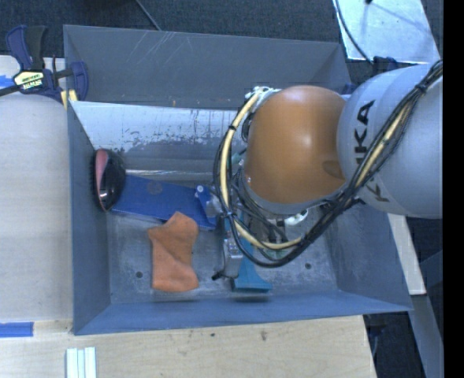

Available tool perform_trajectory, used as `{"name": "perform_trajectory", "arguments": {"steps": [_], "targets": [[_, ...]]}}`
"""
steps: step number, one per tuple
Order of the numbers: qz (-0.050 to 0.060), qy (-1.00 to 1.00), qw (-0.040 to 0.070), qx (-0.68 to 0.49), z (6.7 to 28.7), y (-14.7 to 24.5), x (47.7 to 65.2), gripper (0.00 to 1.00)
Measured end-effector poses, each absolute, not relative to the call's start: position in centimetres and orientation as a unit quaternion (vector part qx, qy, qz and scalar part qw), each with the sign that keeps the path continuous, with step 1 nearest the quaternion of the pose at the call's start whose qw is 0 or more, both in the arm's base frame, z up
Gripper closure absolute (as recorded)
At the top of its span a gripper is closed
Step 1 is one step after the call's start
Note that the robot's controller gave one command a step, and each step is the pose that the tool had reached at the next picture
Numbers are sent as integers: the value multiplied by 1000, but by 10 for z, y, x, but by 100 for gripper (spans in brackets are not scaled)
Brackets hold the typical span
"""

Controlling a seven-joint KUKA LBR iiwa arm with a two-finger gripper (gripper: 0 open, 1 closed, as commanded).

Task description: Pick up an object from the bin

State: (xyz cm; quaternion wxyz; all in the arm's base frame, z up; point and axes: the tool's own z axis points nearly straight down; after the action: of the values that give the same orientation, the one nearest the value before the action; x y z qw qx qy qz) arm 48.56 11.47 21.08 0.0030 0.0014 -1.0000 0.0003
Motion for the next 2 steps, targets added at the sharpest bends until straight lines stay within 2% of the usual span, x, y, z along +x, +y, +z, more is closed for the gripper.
{"name": "perform_trajectory", "arguments": {"steps": [1,2], "targets": [[0,-1000,-1,0,215,114,487,0],[-1,-1000,-5,18,165,84,538,0]]}}
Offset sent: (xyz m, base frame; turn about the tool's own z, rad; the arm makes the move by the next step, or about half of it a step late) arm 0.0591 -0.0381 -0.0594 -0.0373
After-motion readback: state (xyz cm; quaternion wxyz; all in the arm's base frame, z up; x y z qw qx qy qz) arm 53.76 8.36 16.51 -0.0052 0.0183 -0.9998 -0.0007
